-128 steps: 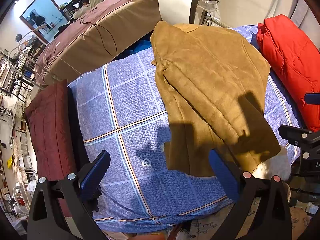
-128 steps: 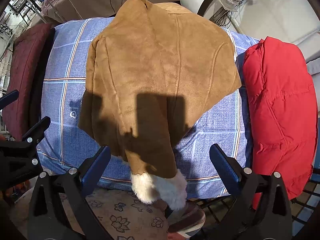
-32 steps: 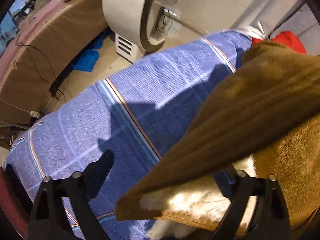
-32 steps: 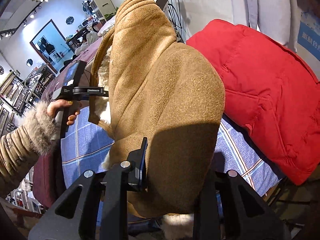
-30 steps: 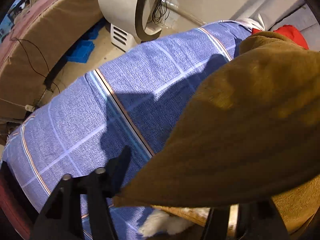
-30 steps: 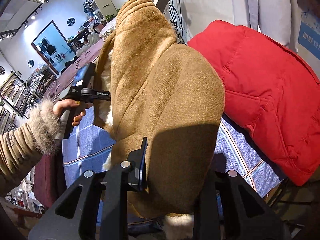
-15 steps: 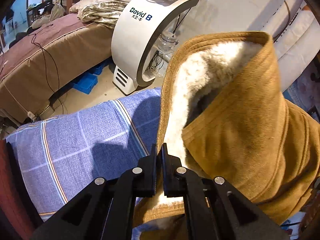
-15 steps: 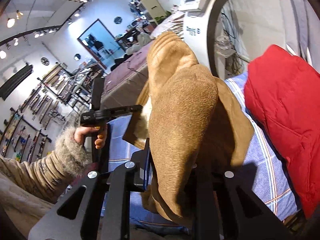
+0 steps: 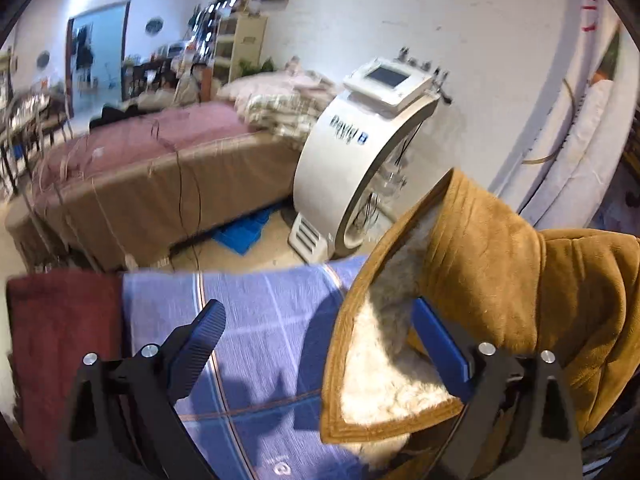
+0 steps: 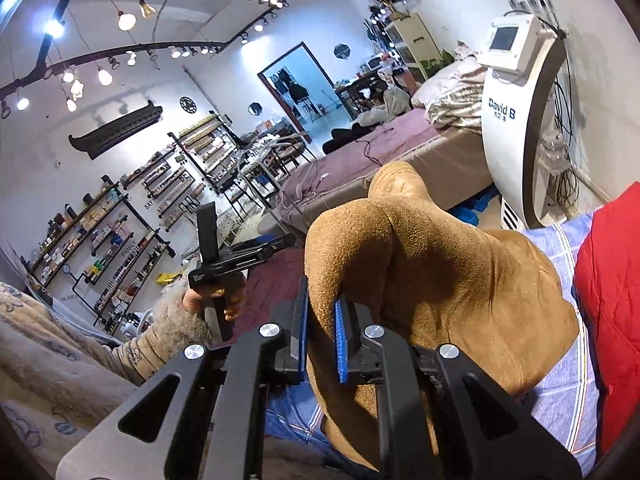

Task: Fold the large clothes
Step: 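Lift the jacket by the collar with both grippers and shake it out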

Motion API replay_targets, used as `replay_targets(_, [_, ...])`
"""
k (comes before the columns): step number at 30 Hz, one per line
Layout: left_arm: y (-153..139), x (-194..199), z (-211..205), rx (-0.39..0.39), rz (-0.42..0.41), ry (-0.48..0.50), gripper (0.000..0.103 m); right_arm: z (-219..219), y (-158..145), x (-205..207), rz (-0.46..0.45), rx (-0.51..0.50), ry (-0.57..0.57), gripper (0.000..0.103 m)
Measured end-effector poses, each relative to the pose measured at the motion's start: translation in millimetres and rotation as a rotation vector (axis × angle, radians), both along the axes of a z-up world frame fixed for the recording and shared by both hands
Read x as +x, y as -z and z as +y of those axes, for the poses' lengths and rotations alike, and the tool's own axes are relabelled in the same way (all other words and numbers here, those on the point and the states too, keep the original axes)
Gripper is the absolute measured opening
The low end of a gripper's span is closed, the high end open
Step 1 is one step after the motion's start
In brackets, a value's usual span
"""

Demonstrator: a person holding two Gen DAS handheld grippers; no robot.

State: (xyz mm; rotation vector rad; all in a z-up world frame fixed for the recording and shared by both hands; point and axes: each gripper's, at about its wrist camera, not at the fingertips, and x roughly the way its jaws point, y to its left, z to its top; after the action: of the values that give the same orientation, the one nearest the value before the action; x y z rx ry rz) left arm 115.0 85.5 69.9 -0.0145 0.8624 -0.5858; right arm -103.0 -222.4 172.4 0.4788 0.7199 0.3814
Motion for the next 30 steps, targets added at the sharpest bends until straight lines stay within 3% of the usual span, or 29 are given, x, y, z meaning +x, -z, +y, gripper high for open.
replay_targets(2, [62.8,10.3,-5.4,-0.007,0.165,0.006,0.093,-4.0,35.7,7.6,0.102,-0.04,0.051,0.011])
replay_targets(5, [151.7,18.7,-15.7,0.06,0.368,-0.031,0.093,-39.2,72.2,-0.5,0.16,0.087,0.181,0.011])
replay_targets(7, [193.6,16.9,-26.0,0.076,0.452,-0.017,0.093,-54.6,75.1,-13.4,0.165,0.05,0.25,0.011])
replay_targets(9, [217.4,12.3,-33.8,0.096,0.497,-0.008,0.092,-64.6,79.0,-30.0,0.184,0.049,0.288,0.011])
replay_targets(12, [206.3,15.0,-57.5,0.029,0.477,0.064,0.092,-74.5,81.6,-57.3,0.201,0.028,0.354,0.011])
replay_targets(15, [161.9,25.9,-86.1,-0.054,0.388,0.158,0.093,-91.0,97.2,-88.8,0.23,0.05,0.464,0.011])
replay_targets(19, [113.6,65.9,-120.3,-0.07,0.281,0.238,0.095,-112.2,127.7,-143.3,0.319,0.035,0.624,0.011])
replay_targets(21, [102.5,78.9,-147.8,0.003,0.245,0.315,0.095,-120.5,146.0,-166.9,0.378,0.048,0.695,0.011])
replay_targets(23, [89.0,66.2,-176.8,0.049,0.227,0.494,0.095,-130.2,166.8,-193.5,0.434,0.093,0.774,0.011])
replay_targets(27, [79.0,-11.3,-199.0,0.105,0.193,0.844,0.097,-126.8,183.1,-217.5,0.488,0.093,0.846,0.011])
replay_targets(30, [107.3,-65.2,-197.3,0.222,0.18,0.967,0.097,-126.5,188.3,-220.5,0.466,0.126,0.848,0.012])
